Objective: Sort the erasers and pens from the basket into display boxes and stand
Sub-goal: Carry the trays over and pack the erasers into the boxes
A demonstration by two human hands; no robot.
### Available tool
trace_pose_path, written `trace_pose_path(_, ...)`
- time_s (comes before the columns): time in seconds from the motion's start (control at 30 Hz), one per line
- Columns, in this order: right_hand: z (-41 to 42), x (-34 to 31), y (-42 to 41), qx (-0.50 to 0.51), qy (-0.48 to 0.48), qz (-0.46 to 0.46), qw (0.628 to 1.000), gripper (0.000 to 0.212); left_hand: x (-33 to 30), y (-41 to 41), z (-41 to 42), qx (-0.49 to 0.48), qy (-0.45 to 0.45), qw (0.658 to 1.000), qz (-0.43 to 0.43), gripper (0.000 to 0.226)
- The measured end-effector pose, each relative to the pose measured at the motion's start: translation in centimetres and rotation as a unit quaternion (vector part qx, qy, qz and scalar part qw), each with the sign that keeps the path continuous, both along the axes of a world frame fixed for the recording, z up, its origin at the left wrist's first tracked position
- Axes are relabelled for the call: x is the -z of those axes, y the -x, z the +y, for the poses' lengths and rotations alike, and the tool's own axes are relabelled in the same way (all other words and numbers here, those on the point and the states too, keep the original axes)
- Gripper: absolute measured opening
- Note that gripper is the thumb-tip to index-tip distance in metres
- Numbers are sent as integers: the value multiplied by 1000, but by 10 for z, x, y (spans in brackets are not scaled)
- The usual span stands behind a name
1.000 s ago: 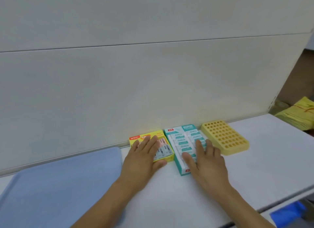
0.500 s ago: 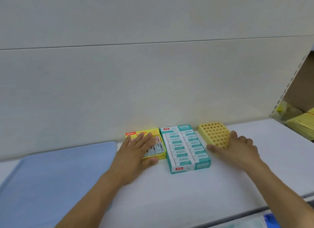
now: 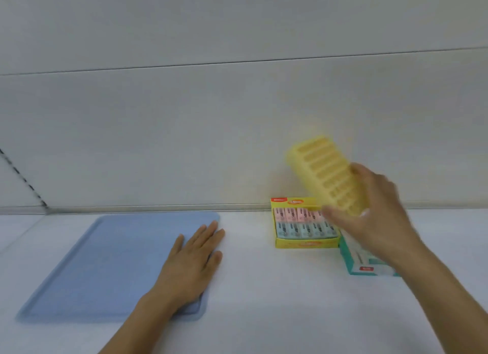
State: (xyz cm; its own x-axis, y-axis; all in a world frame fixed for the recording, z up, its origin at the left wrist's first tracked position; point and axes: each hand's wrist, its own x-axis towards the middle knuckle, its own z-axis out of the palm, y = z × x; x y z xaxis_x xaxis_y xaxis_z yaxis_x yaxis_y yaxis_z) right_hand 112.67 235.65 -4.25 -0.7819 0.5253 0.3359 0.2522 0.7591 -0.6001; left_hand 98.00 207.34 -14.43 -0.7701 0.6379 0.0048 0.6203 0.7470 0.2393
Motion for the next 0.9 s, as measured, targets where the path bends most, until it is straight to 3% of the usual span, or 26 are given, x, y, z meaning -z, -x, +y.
trace_pose_path(0.07,-34,6,25,-94,-70,-32,993,93,-1,17,-29,-8,0,1000,-14,88)
trace_pose_path(0.2,-75,36,81,-209,-221,-133,943,100,-5,49,-71,-20,10,999,-33,85)
trace_pose_path(0.33,-84,52,105,-234,-188,-173,938,96,-11,62,-89,-59,29,998,-7,67)
trace_pose_path(0.4,-83,57,106,-229,-173,-188,939,91,-15,60,-81,-53,0,999,6,84)
trace_pose_path(0.47,-84,63,103,-222,-185,-190,938,80,-20,55,-59,-4,-74,997,-28,86)
trace_pose_path(0.53,-87,68,94,-192,-200,-185,943,75,-23,51,-32,46,-140,984,-95,86)
trace_pose_path(0.6,-84,71,77,-123,-210,-180,953,84,-24,48,-11,53,-166,974,-144,97)
trace_pose_path(0.77,-43,78,20,120,-145,-257,948,93,-15,33,23,56,-155,979,-122,87)
trace_pose_path(0.9,-16,80,-8,154,-131,-279,939,97,-12,25,44,26,-131,987,-94,84)
